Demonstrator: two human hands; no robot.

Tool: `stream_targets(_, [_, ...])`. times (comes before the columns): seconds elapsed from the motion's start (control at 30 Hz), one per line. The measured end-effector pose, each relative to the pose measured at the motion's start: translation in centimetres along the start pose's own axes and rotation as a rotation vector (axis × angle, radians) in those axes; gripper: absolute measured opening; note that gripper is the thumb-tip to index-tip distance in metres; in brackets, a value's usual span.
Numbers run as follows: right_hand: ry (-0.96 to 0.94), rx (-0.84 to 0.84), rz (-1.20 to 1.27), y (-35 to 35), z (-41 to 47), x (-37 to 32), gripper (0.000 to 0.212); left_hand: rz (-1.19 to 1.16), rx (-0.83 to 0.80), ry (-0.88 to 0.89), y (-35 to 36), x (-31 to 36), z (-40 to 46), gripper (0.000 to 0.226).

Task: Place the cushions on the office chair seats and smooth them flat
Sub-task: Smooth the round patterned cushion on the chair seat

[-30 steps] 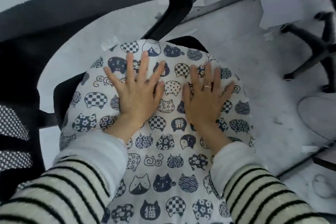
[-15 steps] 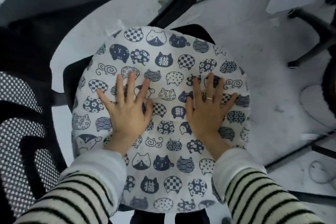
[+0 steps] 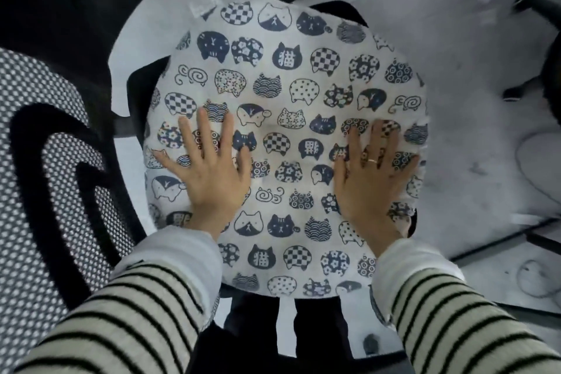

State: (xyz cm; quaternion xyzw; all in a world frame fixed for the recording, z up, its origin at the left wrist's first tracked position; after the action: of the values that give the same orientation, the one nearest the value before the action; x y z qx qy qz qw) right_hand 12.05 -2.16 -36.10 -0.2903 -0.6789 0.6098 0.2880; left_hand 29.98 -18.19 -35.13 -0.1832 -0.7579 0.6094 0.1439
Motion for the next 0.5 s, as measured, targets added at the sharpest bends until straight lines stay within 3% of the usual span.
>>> stream_targets(0.1, [0.003,0.059,-0.022,1.4,0.3,-0.1,0.056,0.018,0.020,-0.043,1.4,0.3,0.3,0.064])
stream_targets(0.23, [0.025,-0.014,0.007,-0.2,0.7,-1.2,0.055,-0.048,0.028,-0.077,-0.1,1.2,0.0,0.061])
stream_targets(0.37, [-0.214,-0.117,0.067,-1.2,-1.0,-5.3,0.057,-0.068,-0.009,0.225,-0.1,4.6,-2.4,0.055])
stream_targets(0.5, [-0.234,-0.074,0.058,1.2,-1.3,-5.6,0.055,-0.039,0.079,0.256,2.3,5.0,-2.6,0.053])
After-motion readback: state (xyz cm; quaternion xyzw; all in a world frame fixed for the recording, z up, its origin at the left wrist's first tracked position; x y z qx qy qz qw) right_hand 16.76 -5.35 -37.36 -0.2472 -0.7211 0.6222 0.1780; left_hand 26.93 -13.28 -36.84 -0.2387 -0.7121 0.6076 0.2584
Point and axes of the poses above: each hand's wrist, its own z-axis towards the middle knuckle, its own y-axis out of the palm, x = y × z, the point moved 3 cm from there along z, towards the middle knuckle, and after that the axes turned 8 degrees about x, right-handed, at the moved point
